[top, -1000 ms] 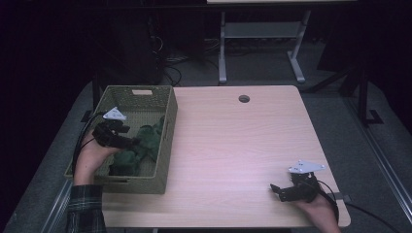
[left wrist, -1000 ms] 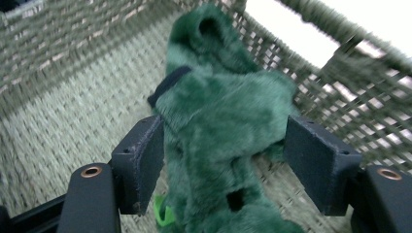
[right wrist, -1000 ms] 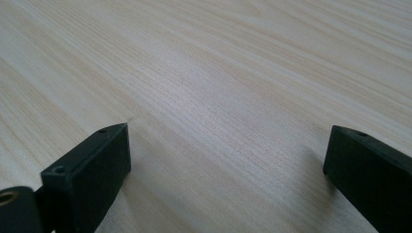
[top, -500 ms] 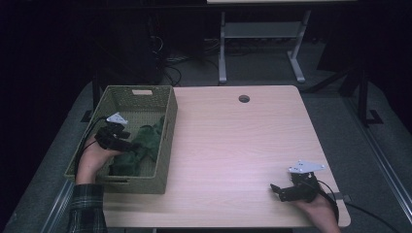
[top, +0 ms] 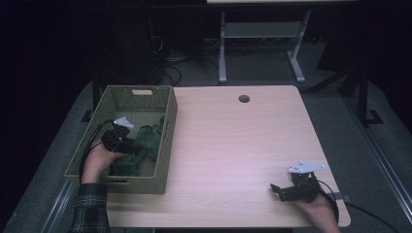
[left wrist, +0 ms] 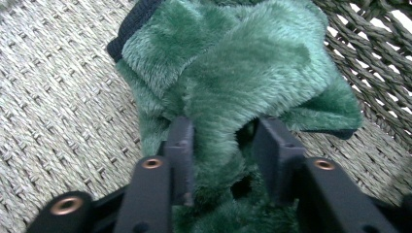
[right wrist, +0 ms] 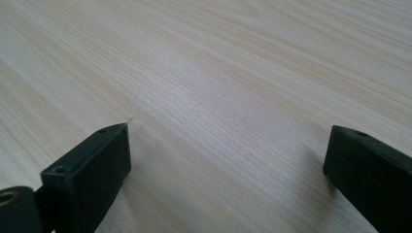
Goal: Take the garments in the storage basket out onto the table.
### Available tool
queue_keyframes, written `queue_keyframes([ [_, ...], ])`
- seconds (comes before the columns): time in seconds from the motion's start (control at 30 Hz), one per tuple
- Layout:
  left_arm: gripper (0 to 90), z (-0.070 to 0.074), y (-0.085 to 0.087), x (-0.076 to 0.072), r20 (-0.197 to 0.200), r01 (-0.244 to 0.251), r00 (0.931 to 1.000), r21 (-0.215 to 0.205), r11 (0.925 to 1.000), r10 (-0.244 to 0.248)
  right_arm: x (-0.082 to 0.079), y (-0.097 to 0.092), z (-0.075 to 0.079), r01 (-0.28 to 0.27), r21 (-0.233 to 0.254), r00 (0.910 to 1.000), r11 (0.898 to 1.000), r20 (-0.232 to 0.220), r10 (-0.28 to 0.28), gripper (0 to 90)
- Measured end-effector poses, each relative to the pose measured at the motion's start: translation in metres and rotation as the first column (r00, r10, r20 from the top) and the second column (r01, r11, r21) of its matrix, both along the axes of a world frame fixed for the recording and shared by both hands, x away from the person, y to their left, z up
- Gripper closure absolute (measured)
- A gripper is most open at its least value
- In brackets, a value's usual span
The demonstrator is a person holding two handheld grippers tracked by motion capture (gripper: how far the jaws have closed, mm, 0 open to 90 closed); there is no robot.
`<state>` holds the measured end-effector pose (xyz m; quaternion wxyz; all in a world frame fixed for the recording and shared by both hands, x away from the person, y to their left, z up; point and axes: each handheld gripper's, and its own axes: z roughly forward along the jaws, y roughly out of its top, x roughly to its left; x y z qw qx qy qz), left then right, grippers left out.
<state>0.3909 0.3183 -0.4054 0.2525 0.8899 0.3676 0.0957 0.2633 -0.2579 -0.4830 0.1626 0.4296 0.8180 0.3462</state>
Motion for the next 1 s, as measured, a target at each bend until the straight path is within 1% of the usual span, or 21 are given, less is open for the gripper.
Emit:
queue_keyframes([
  [0.03, 64.9, 0.0, 0.0, 0.0, -0.001, 0.0, 1.0, -0.007, 1.0, 0.0, 0.0, 0.0, 0.0, 0.001, 0.0, 1.0, 1.0, 0.0, -0.001, 2.9],
  [0.07, 70.8, 0.001, 0.0, -0.001, -0.005, 0.002, 1.0, -0.011, 0.9999, -0.002, 0.0, 0.0, 0.0, 0.001, 0.0, 1.0, 1.0, 0.0, -0.001, 2.9],
  [0.1, 73.2, 0.001, 0.0, -0.001, -0.005, 0.002, 1.0, -0.011, 0.9999, -0.002, 0.0, 0.0, 0.0, 0.001, 0.0, 1.0, 1.0, 0.0, -0.001, 2.9],
  [0.13, 73.2, 0.002, 0.0, -0.001, -0.001, 0.002, 1.0, -0.018, 0.9998, -0.002, 0.0, 0.0, 0.0, 0.002, 0.0, 1.0, 1.0, 0.0, -0.002, 2.9],
  [0.17, 76.8, 0.003, 0.0, -0.001, -0.003, -0.002, 1.0, -0.021, 0.9998, 0.002, 0.0, 0.0, 0.0, 0.003, 0.0, 1.0, 1.0, -0.001, -0.003, 2.9],
  [0.3, 81.1, 0.005, 0.001, -0.001, -0.01, -0.008, 0.9999, -0.035, 0.9994, 0.007, 0.0, 0.0, 0.0, 0.004, 0.0, 1.0, 1.0, -0.001, -0.004, 2.9],
  [0.33, 81.1, 0.006, 0.001, -0.002, -0.022, -0.029, 0.9994, -0.05, 0.9983, 0.028, 0.0, 0.0, 0.0, 0.004, 0.0, 1.0, 1.0, -0.001, -0.004, 2.9],
  [0.37, 81.9, 0.007, 0.002, -0.002, -0.022, -0.031, 0.9993, -0.058, 0.9978, 0.03, 0.0, 0.0, 0.0, 0.004, 0.0, 1.0, 1.0, -0.001, -0.004, 2.9],
  [0.4, 82.7, 0.011, 0.003, -0.002, -0.029, -0.043, 0.9987, -0.081, 0.9958, 0.041, 0.0, 0.0, 0.0, 0.004, 0.0, 1.0, 1.0, -0.001, -0.004, 2.9],
  [0.43, 82.9, 0.011, 0.003, -0.002, -0.029, -0.043, 0.9987, -0.081, 0.9958, 0.041, 0.0, 0.0, 0.0, 0.004, 0.0, 1.0, 1.0, -0.001, -0.004, 2.9],
  [0.47, 83.1, 0.015, 0.003, -0.003, -0.029, -0.055, 0.9982, -0.103, 0.9931, 0.053, 0.0, 0.0, 0.0, 0.004, 0.0, 1.0, 1.0, -0.001, -0.004, 2.9],
  [0.6, 83.7, 0.025, 0.004, -0.006, -0.01, -0.057, 0.9984, -0.145, 0.9878, 0.056, 0.0, 0.0, 0.0, 0.005, 0.0, 1.0, 1.0, -0.001, -0.005, 2.9],
  [0.63, 83.8, 0.028, 0.004, -0.008, -0.008, -0.065, 0.9979, -0.162, 0.9847, 0.065, 0.0, 0.0, 0.0, 0.005, 0.0, 1.0, 1.0, -0.001, -0.005, 2.9],
  [0.7, 83.8, 0.031, 0.004, -0.008, -0.003, -0.062, 0.998, -0.166, 0.9841, 0.063, 0.0, 0.0, 0.0, 0.005, 0.0, 1.0, 1.0, -0.001, -0.005, 2.9],
  [0.73, 83.9, 0.035, 0.004, -0.01, 0.001, -0.066, 0.9977, -0.185, 0.9805, 0.068, 0.0, 0.0, 0.0, 0.005, 0.0, 1.0, 1.0, -0.001, -0.005, 2.9],
  [0.8, 83.9, 0.038, 0.004, -0.011, 0.005, -0.065, 0.9977, -0.192, 0.9792, 0.067, 0.0, 0.0, 0.0, 0.005, 0.0, 1.0, 1.0, -0.001, -0.005, 2.9],
  [0.83, 84.0, 0.042, 0.004, -0.013, 0.006, -0.072, 0.9972, -0.217, 0.9736, 0.075, 0.0, 0.0, 0.0, 0.005, 0.0, 1.0, 1.0, -0.001, -0.005, 2.9],
  [0.87, 84.0, 0.042, 0.004, -0.013, 0.006, -0.072, 0.9972, -0.217, 0.9736, 0.075, 0.0, 0.0, 0.0, 0.005, 0.0, 1.0, 1.0, -0.001, -0.005, 2.9],
  [0.9, 84.0, 0.047, 0.005, -0.015, 0.012, -0.07, 0.9971, -0.232, 0.9702, 0.075, 0.0, 0.0, 0.0, 0.005, 0.0, 1.0, 1.0, -0.001, -0.005, 2.9],
  [0.93, 84.0, 0.047, 0.005, -0.015, 0.012, -0.07, 0.9971, -0.232, 0.9702, 0.075, 0.0, 0.0, 0.0, 0.005, 0.0, 1.0, 1.0, -0.001, -0.005, 2.9],
  [1.0, 84.0, 0.052, 0.005, -0.017, 0.02, -0.078, 0.9961, -0.263, 0.9616, 0.086, 0.0, 0.0, 0.0, 0.005, 0.0, 1.0, 1.0, -0.001, -0.005, 2.9],
])
